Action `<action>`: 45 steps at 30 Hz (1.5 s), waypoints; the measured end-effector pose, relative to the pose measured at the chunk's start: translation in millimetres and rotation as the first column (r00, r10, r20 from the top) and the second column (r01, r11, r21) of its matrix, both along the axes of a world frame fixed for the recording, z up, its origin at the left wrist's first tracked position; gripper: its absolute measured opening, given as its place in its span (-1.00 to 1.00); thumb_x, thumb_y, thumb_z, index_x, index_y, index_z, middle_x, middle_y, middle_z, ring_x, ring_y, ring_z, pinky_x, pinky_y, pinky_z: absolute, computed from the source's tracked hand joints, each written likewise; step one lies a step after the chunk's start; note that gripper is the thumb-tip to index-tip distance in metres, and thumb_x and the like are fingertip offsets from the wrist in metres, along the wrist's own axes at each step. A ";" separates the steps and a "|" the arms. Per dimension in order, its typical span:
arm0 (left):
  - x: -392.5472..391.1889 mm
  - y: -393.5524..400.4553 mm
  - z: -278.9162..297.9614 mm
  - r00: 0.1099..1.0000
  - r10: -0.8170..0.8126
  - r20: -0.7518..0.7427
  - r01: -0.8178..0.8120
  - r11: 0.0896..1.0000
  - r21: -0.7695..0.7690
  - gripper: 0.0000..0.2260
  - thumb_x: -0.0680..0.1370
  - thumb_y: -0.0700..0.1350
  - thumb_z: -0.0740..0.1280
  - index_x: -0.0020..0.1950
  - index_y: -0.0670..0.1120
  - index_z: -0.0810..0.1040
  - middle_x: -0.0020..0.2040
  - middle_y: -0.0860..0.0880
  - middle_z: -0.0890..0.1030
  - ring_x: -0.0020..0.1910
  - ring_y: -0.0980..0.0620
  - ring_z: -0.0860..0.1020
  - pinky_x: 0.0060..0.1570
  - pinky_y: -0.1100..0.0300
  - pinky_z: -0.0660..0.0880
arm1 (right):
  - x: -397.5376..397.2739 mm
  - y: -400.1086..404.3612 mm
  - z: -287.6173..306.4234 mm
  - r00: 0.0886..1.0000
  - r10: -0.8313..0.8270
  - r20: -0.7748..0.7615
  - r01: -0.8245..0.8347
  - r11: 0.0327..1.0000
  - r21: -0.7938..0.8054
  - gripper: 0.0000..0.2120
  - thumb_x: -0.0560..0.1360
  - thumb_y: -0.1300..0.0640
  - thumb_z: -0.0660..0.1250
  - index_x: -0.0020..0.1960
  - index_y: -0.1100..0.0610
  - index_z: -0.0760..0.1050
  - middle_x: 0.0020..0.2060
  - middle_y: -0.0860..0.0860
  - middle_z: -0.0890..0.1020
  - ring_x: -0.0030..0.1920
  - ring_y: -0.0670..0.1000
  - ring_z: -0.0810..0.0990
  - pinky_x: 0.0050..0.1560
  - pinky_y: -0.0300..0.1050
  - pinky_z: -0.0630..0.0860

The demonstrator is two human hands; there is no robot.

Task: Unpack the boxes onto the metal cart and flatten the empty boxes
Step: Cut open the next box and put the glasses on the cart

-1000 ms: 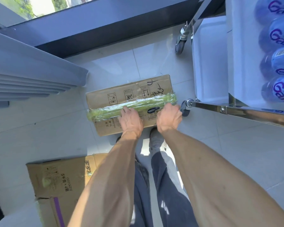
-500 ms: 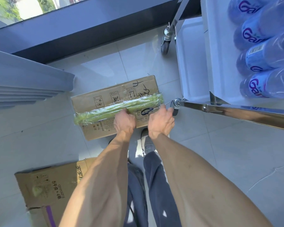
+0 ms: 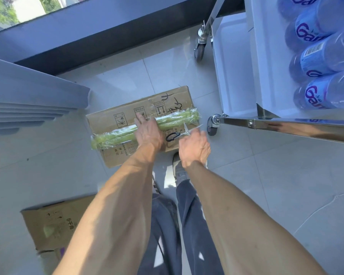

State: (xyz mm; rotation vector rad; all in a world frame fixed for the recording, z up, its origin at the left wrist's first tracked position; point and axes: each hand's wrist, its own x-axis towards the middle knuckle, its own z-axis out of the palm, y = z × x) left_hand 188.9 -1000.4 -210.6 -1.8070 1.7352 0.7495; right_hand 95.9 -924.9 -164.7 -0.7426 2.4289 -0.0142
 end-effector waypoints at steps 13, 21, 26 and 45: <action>-19.5 -13.8 9.0 0.968 0.119 -0.221 -0.127 0.992 -0.020 -0.90 0.58 -0.14 0.26 0.00 -0.12 0.55 -0.13 -0.08 0.59 -0.16 -0.09 0.56 -0.21 0.11 0.43 | 14.2 -15.5 -16.8 0.968 -0.231 0.095 0.243 0.958 -0.150 -0.82 0.47 0.30 0.21 0.01 0.23 0.55 -0.06 0.13 0.55 -0.07 0.08 0.44 0.08 -0.04 0.35; 6.1 -3.8 31.8 0.614 0.765 -0.196 -0.522 0.580 0.626 -0.96 0.62 -0.30 0.29 0.00 -0.20 0.52 -0.29 -0.12 0.60 -0.59 0.14 0.46 -0.60 0.32 0.39 | 12.9 -22.1 -8.2 0.965 -0.260 -0.030 0.259 0.966 -0.009 -0.83 0.47 0.35 0.29 0.00 0.17 0.56 0.04 0.14 0.48 0.10 0.15 0.46 0.11 -0.02 0.43; 26.7 -14.1 36.1 0.621 0.764 -0.177 -0.517 0.568 0.641 -0.91 0.61 -0.28 0.29 0.11 -0.21 0.52 -0.21 -0.13 0.64 -0.54 0.14 0.46 -0.62 0.33 0.35 | 16.8 -17.0 -5.2 0.998 -0.044 -0.042 0.045 0.998 0.034 -0.78 0.48 0.39 0.26 -0.02 0.19 0.62 -0.01 0.10 0.56 0.05 0.12 0.52 0.09 -0.06 0.48; 37.3 -23.3 -9.1 0.963 -0.253 -0.086 0.235 0.955 -0.182 -0.33 0.40 -0.41 0.24 0.46 -0.04 0.22 0.48 -0.29 0.24 0.40 -0.26 0.31 0.35 -0.18 0.38 | 37.9 1.3 -26.8 0.998 0.031 -0.045 -0.020 0.970 0.241 -0.61 0.48 0.12 0.36 0.29 0.03 0.40 0.00 0.08 0.52 0.02 0.07 0.51 -0.03 -0.04 0.26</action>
